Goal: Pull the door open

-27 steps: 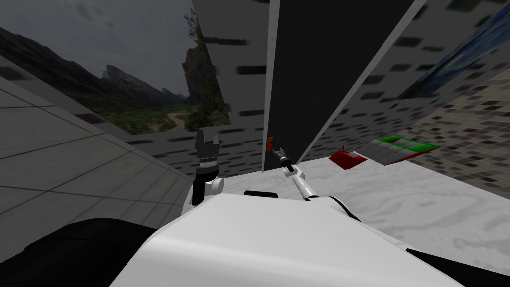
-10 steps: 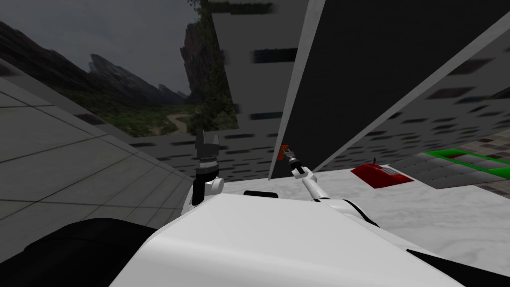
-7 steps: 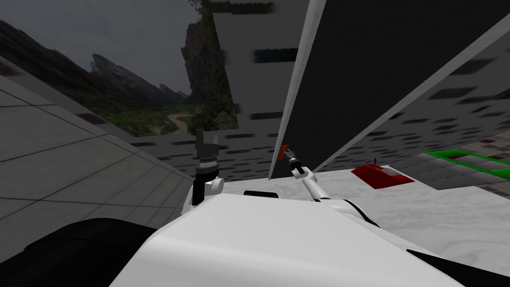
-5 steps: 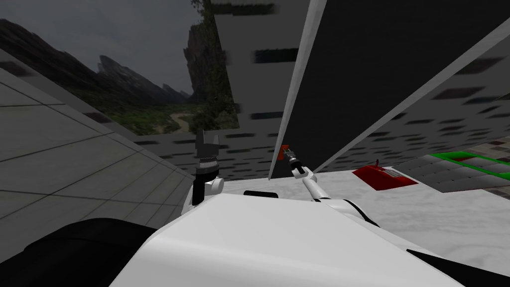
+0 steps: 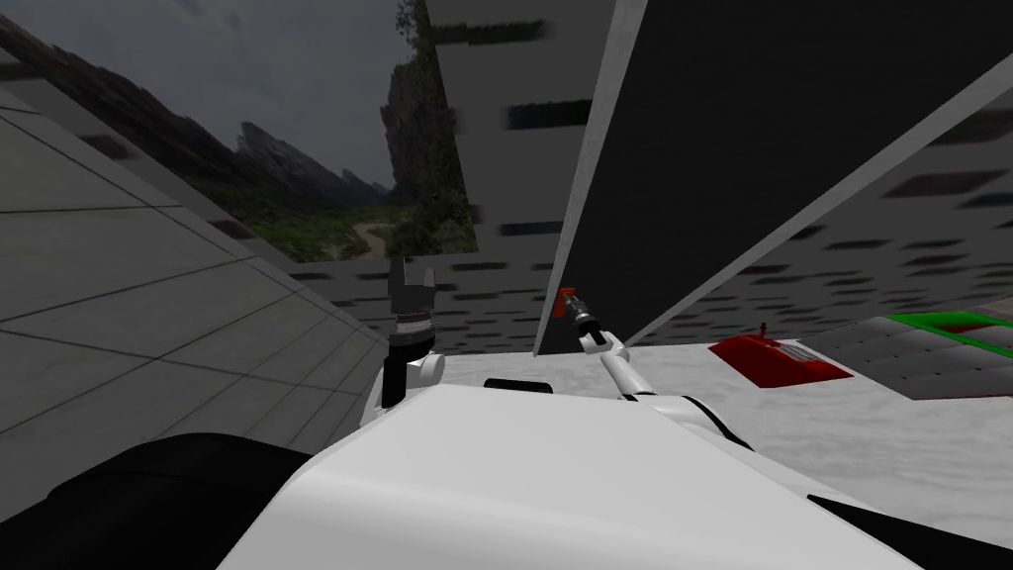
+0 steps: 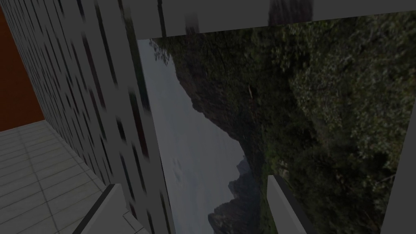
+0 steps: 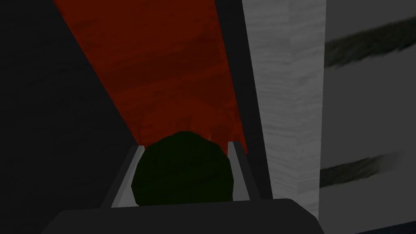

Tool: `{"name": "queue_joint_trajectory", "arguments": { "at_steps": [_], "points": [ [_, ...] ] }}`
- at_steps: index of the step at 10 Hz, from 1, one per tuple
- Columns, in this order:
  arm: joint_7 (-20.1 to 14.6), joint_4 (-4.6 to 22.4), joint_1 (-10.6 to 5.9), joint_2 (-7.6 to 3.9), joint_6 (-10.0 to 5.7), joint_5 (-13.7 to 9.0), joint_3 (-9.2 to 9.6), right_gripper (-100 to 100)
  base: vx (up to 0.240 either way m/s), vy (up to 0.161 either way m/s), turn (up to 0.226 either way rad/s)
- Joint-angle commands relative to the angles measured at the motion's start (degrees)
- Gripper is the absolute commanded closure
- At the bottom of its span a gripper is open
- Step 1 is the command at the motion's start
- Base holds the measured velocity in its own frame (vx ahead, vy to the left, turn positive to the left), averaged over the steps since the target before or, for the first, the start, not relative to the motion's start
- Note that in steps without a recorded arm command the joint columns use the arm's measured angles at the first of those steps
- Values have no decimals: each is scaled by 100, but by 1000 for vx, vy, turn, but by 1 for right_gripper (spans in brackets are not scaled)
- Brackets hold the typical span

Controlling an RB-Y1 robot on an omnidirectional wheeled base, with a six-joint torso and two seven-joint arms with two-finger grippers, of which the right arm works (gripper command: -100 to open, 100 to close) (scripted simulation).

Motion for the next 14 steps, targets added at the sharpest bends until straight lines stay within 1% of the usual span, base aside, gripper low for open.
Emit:
{"name": "queue_joint_trajectory", "arguments": {
  "at_steps": [1, 2, 3, 5, 6, 8, 9, 10, 11, 12, 13, 14],
  "points": [
    [-286, 12, -3, 18, -2, -119, -1, 100, -51, -55, 107],
    [-447, 17, -7, 21, -1, -192, -7, 100, -52, -45, 101],
    [-491, 17, -7, 21, -1, -192, -7, 100, -39, -24, 31],
    [-844, 29, -16, 27, 4, -372, -23, 100, -52, -32, 97],
    [-902, 29, -16, 27, 4, -372, -23, 100, -43, -42, 44],
    [-1260, 42, -26, 34, 9, -555, -39, 100, -48, -48, 94],
    [-1320, 42, -26, 34, 9, -555, -39, 100, -43, -39, 57],
    [-1536, 49, -32, 37, 11, -658, -48, 100, -44, -30, 65],
    [-1681, 56, -37, 41, 14, -765, -58, 100, -57, -51, 152],
    [-1772, 56, -37, 41, 14, -765, -58, 100, -51, -42, 69],
    [-1970, 63, -43, 45, 17, -872, -67, 100, -51, -37, 98],
    [-2000, 63, -43, 45, 17, -872, -67, 100, -39, -34, 46]
  ]
}}
